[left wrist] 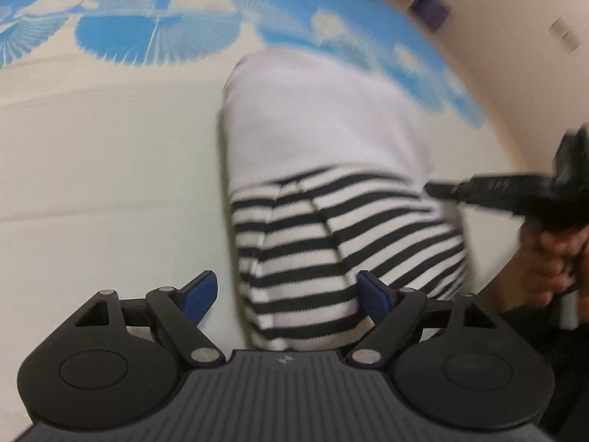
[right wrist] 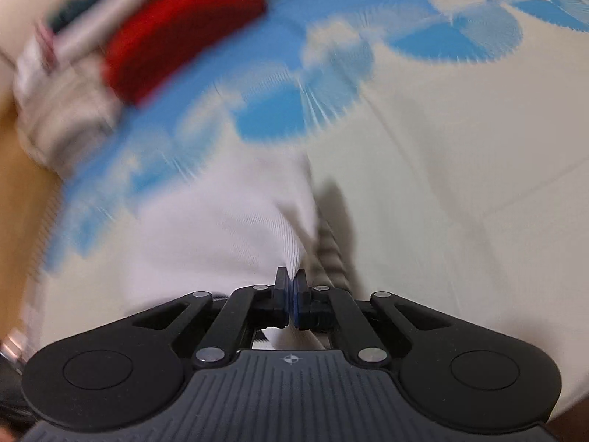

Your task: Fold small clothes

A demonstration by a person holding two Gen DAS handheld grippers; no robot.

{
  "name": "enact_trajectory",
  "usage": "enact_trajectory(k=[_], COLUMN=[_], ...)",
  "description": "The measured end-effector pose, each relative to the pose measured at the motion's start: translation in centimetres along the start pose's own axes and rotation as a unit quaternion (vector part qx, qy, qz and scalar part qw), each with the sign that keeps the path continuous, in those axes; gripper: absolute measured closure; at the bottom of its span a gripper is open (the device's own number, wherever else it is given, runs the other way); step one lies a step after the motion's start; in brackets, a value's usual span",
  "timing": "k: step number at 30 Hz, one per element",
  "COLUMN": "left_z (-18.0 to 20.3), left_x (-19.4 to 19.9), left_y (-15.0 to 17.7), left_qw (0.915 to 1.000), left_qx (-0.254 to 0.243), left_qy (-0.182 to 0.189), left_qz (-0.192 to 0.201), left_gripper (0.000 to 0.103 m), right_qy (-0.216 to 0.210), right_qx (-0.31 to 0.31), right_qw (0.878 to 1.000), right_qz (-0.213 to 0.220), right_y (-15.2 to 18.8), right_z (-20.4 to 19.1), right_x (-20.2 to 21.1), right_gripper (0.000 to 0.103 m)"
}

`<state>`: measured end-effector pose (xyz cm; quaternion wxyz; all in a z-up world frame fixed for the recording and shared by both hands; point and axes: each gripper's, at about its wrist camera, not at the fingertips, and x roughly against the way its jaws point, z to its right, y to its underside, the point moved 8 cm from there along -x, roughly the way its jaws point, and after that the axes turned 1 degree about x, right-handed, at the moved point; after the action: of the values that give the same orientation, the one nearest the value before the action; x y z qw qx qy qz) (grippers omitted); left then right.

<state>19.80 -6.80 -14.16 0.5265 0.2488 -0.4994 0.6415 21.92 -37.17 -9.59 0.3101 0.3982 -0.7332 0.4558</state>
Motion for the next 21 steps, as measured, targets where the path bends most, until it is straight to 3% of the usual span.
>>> enact_trajectory(k=[3, 9, 12, 14, 19, 21], left_z=[-0.3, 1.4, 0.5, 0.3, 1.1, 0.6], left_x=[-0.1, 1.8, -0.4, -1.1, 0.8, 1.3], left_y=[-0.2, -1.7, -0.8, -0.6, -2.7, -3.7], left_qw=[0.9999, 0.9984, 0.9999, 0.9998, 0.9994, 0.998], left_qx=[0.009, -0.005, -0.014, 0.001, 0.003, 0.029], left_qy=[0.006, 0.047, 0.004, 0.004, 0.021, 0.029], left_qz=[-0.008, 0.031, -0.007, -0.018, 0.027, 0.048], left_gripper=[0.017, 0.021, 0.02, 0.02, 0.021, 0.02], right_qy=[0.031, 0.073, 0.077, 0.08, 0.074, 0.059], right_qx=[0.045, 0.071, 0.07, 0.078, 0.078, 0.061], right_qw=[0.998, 0.995, 0.995, 0.994, 0.994, 0.996], right_qz=[-0.014, -0.007, -0.005, -0.006, 0.0, 0.012], right_y=[0.8, 0.9, 1.1, 1.3, 1.1, 0.5], right_z=[-1.0, -1.7, -1.5, -1.6, -1.7, -1.7], right_x=[-1.8, -2.5, -2.5, -2.6, -2.4, -1.9], right_gripper=[0.102, 0.102, 0.102, 0.102, 0.101, 0.083])
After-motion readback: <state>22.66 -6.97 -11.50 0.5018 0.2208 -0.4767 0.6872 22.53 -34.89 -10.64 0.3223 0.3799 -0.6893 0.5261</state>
